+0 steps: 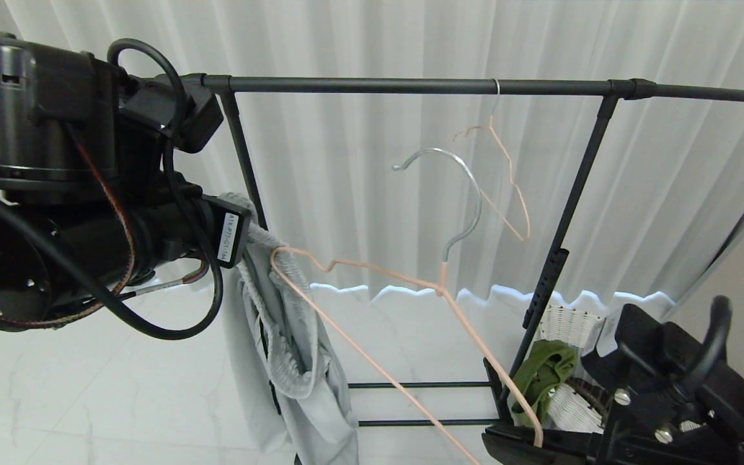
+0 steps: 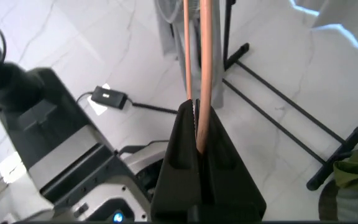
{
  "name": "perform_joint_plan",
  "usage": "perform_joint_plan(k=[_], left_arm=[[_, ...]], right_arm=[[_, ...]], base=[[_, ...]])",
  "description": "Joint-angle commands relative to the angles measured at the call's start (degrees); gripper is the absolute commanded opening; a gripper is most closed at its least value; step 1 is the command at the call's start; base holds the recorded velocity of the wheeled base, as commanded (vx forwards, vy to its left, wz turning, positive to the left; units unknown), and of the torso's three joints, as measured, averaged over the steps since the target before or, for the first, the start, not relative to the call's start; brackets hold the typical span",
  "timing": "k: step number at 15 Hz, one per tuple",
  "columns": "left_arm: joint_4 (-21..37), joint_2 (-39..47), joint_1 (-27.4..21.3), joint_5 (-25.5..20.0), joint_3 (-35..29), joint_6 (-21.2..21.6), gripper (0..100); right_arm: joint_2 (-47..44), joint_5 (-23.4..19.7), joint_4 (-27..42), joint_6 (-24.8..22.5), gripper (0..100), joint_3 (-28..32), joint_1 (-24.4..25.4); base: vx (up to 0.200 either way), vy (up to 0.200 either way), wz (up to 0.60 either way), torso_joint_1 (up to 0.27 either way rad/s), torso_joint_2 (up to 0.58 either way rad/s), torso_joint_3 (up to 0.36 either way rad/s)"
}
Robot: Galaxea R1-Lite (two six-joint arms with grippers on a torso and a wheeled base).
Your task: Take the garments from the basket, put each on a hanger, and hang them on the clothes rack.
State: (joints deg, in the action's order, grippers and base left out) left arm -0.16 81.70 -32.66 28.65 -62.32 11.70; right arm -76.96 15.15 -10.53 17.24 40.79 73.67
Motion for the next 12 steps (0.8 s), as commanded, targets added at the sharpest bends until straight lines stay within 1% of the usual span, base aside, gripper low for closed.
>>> perform_joint_plan(k=[1, 3, 5, 7, 10, 12], left_arm=[[0.0, -0.4, -0.6, 0.0, -0.1, 0.0, 0], [-0.1, -0.8, -1.6, -0.1, -0.1, -0.1, 0], [-0.1, -0.8, -1.9, -0.1, -0.1, 0.0, 0], [-0.1, -0.8, -2.0, -0.2, -0.2, 0.0, 0], [-0.1, -1.3, -2.1, -0.2, 0.4, 0.0, 0], [-0.1, -1.7, -2.5, -0.3, 0.8, 0.0, 0]], right_arm=[[-2.4, 0.0, -2.2, 0.0, 0, 0.6, -0.7], [-4.5, -0.4, -4.6, 0.0, 0, 1.7, -0.6], [-5.6, -0.7, -4.7, -0.1, 0, 2.6, -0.4], [-5.9, -0.9, -4.6, -0.3, 0, 2.5, 1.4], [-6.5, -0.3, -5.4, -0.2, 0, 2.6, 0.9], [-6.4, -0.8, -8.3, -0.2, 0, 2.5, 0.5]], base=[[0.0, 0.0, 0.0, 0.0, 0.0, 0.0], [0.0, 0.0, 0.0, 0.0, 0.0, 0.0], [0.0, 0.0, 0.0, 0.0, 0.0, 0.0], [0.0, 0.0, 0.0, 0.0, 0.0, 0.0], [0.0, 0.0, 0.0, 0.0, 0.0, 0.0], [0.0, 0.0, 0.0, 0.0, 0.0, 0.0]])
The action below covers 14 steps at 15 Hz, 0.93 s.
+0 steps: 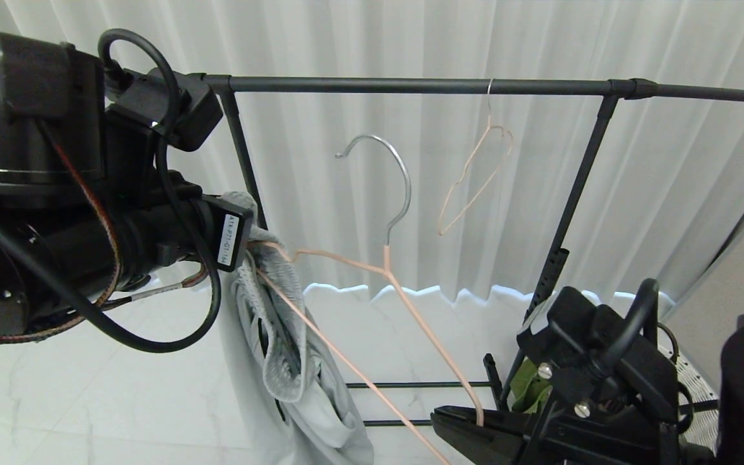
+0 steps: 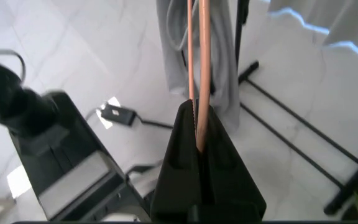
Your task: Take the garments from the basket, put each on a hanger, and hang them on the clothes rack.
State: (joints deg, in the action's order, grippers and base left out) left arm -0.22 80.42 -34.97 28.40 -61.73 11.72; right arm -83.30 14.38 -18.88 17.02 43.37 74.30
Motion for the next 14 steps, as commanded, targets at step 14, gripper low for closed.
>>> perform_joint_plan(k=[14], left_arm=[[0.0, -1.9, -3.0, -1.2, 2.7, 1.1, 0]], right_arm=[[3.2, 0.2, -5.1, -1.6, 0, -4.4, 1.4]], base=[[0.0, 0.0, 0.0, 0.0, 0.0, 0.0]])
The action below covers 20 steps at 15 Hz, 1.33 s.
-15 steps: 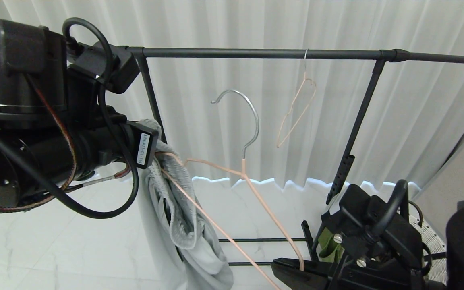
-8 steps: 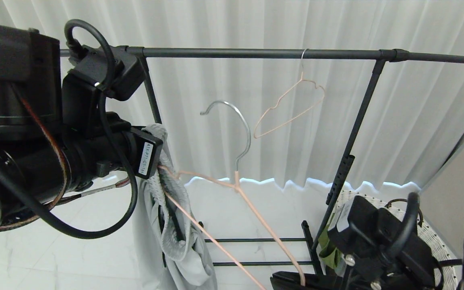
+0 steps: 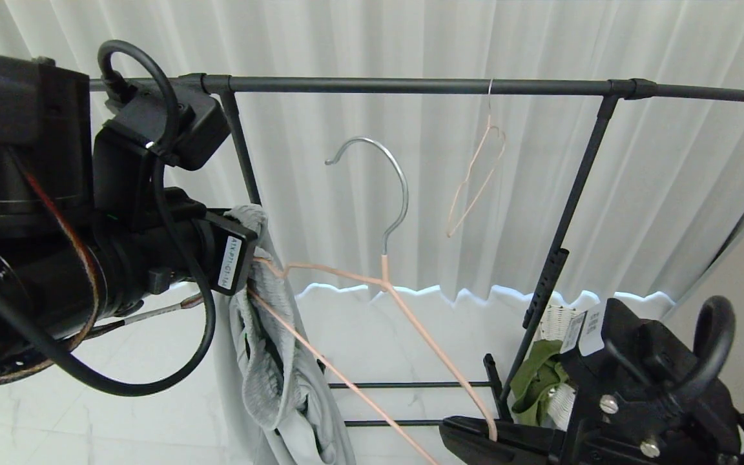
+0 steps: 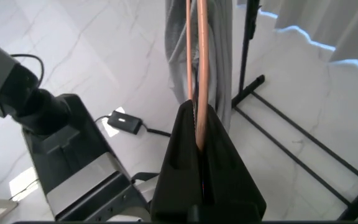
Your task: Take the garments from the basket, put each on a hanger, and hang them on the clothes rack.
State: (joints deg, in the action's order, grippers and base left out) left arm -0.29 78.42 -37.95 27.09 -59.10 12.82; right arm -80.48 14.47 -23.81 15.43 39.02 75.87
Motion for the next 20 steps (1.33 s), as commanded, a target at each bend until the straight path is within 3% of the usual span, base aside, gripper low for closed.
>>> perform_joint_plan(k=[1, 6, 9, 15, 20], left_arm=[[0.0, 0.0, 0.0, 0.1, 0.0, -0.1, 0], [0.0, -0.9, 0.2, 1.2, -0.8, -0.1, 0], [0.0, -0.9, 0.2, 1.3, -2.5, -0.9, 0], [0.2, -0.5, 1.2, 1.3, -3.9, -1.2, 0], [5.6, -1.1, 2.4, 1.5, -3.5, -1.2, 0]], right_arm=[[0.3, 0.2, -0.2, -0.1, 0, 0.0, -0.3], [-4.4, 1.1, -2.6, -0.4, 0, 0.2, -2.8], [-7.4, 2.3, -7.3, -0.9, 0, 0.4, -2.4], [-10.0, 3.1, -7.4, -0.8, 0, 1.3, -0.5], [-10.7, 9.4, -11.4, -0.8, 0, 1.2, -0.7]], base=[[0.0, 0.0, 0.0, 0.0, 0.0, 0.0], [0.0, 0.0, 0.0, 0.0, 0.0, 0.0], [0.0, 0.0, 0.0, 0.0, 0.0, 0.0], [0.0, 0.0, 0.0, 0.0, 0.0, 0.0], [0.0, 0.0, 0.0, 0.0, 0.0, 0.0]])
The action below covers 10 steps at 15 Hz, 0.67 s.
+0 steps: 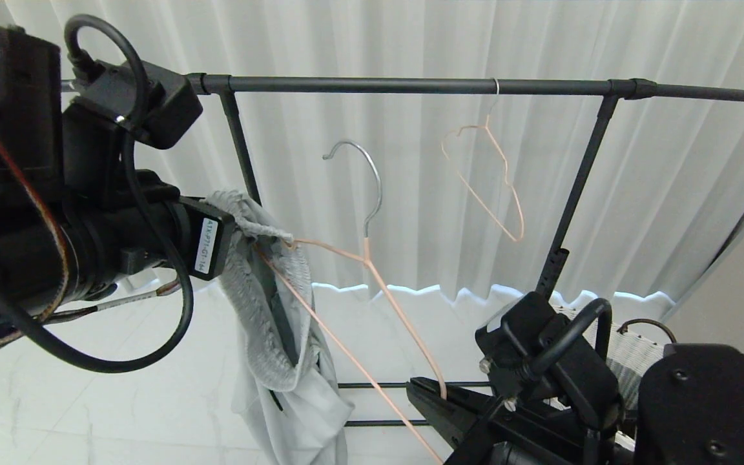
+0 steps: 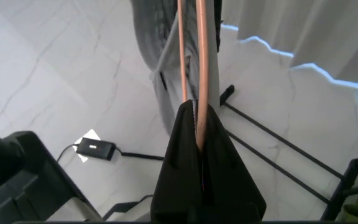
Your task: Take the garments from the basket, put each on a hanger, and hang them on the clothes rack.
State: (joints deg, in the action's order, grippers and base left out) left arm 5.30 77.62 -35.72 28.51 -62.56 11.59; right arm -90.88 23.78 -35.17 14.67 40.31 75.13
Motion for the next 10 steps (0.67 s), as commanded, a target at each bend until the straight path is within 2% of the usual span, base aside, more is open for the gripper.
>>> perform_joint_plan(k=[1, 6, 8, 10], left_arm=[[1.2, -0.5, 0.0, 0.1, 0.0, 0.0, 0], [1.3, -0.5, -2.3, -0.1, -0.2, -0.6, 0], [1.3, -0.6, -4.2, -0.1, -0.5, -3.7, 0], [1.3, -1.1, -5.5, -0.1, -0.6, -4.8, 0]], right_arm=[[-0.3, 0.2, -0.6, 0.0, 0, 0.0, 0.0], [-2.4, 0.1, -2.9, -0.1, 0, 0.3, 0.8], [-4.2, -0.1, -5.5, -0.4, 0, 0.4, 1.0], [-6.2, -0.1, -6.8, -0.4, 0, 1.2, 0.9]], base=[[0.0, 0.0, 0.0, 0.0, 0.0, 0.0], [0.0, 0.0, 0.0, 0.0, 0.0, 0.0], [0.0, 0.0, 0.0, 0.0, 0.0, 0.0], [0.0, 0.0, 0.0, 0.0, 0.0, 0.0]])
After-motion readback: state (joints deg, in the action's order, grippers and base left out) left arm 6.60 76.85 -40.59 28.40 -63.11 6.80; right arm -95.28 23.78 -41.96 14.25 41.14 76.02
